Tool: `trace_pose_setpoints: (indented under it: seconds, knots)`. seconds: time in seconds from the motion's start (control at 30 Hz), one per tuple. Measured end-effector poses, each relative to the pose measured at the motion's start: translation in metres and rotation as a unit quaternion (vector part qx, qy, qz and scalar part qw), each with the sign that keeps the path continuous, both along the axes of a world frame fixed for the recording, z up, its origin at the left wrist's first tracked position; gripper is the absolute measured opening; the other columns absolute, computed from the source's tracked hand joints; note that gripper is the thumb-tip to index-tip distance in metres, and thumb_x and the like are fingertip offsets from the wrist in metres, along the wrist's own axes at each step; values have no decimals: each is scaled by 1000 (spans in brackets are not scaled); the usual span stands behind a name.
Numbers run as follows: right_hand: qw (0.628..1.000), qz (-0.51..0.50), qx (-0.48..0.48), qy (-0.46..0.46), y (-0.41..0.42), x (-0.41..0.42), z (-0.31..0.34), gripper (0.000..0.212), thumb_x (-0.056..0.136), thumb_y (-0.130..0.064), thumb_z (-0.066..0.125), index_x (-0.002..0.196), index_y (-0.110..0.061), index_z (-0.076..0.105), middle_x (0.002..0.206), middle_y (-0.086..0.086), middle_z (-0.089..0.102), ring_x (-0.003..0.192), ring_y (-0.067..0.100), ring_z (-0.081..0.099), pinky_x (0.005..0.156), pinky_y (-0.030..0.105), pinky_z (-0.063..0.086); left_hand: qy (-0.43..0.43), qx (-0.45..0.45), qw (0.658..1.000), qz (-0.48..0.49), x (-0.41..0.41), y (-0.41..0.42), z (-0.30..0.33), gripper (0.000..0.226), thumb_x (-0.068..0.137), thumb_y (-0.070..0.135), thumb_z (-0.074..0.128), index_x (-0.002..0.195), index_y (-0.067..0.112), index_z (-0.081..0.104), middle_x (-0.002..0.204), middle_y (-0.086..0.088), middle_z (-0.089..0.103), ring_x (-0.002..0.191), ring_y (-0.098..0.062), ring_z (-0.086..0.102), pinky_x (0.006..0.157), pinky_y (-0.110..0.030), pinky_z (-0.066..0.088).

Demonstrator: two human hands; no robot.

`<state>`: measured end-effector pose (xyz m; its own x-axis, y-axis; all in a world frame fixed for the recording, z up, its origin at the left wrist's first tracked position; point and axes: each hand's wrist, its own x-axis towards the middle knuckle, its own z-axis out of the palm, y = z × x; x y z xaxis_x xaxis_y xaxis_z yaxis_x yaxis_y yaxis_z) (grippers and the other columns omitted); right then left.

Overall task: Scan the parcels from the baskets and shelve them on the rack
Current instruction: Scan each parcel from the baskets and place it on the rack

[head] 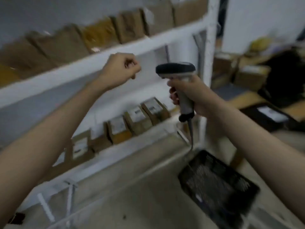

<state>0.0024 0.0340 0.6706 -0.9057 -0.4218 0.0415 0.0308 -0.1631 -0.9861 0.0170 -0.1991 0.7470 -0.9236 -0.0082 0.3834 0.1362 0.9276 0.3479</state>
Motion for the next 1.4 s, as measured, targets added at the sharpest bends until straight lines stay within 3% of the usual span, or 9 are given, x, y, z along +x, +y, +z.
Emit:
trace_pose_setpoints:
  seconds: [0.17,0.3,0.43,0.63,0.7,0.83,1.0,1.13,1.4]
  knots:
    - [989,-102,37,-96,63,29,-87,5,94,-8,64,98,-4,65,63,6,58,48,15,52,45,26,47,-142,-3,985,-98,-26,69,-117,11,95,24,64,90,18,71,70,5,68,57,7,57,56,-4,37]
    - [962,-176,72,-195,111,63,-163,8,94,-9,64,86,-7,63,66,8,59,54,16,56,48,25,50,-254,3,953,-168,-33,127,-218,14,96,32,62,86,24,68,72,11,67,62,6,58,58,-17,40]
    - [928,-230,62,-286,149,104,-240,10,96,-11,64,87,-6,62,68,8,59,52,16,56,50,27,50,-335,-2,918,-212,-20,185,-320,14,93,29,64,90,18,72,80,2,69,73,-9,60,66,-26,47]
    - [858,-338,20,-386,191,185,-356,7,96,-7,62,88,-6,62,63,5,58,49,15,52,47,26,46,-484,-4,828,-282,36,269,-450,14,93,28,63,92,18,73,71,12,69,68,10,63,62,-12,45]
    - [828,-376,9,-415,206,212,-385,1,94,-4,61,94,-4,62,67,7,56,50,16,50,47,27,45,-518,-13,800,-300,59,296,-485,12,92,27,63,92,19,73,72,11,71,67,5,65,61,-12,48]
    - [767,-455,-4,-453,239,260,-427,2,93,-5,62,92,-5,63,69,7,56,48,14,51,49,27,45,-558,-47,758,-333,100,346,-533,10,93,23,63,92,19,73,72,6,71,74,-8,68,70,-20,52]
    - [701,-538,-32,-467,287,303,-462,9,96,-8,60,88,-13,61,72,4,60,50,13,52,52,28,49,-595,-86,711,-364,132,403,-573,13,96,22,61,94,16,72,75,5,72,70,-7,64,73,-26,50]
    - [644,-588,-64,-485,323,329,-495,7,97,-13,62,90,-9,62,70,5,61,54,14,55,55,30,50,-626,-111,672,-379,148,451,-606,12,98,23,60,93,18,70,80,3,69,81,-17,65,83,-36,55]
    - [512,-676,-171,-501,384,371,-576,7,96,-9,63,102,-7,63,74,6,60,54,14,55,54,26,50,-600,-153,657,-431,176,549,-690,16,98,23,60,101,14,72,102,0,71,96,-15,63,80,-27,48]
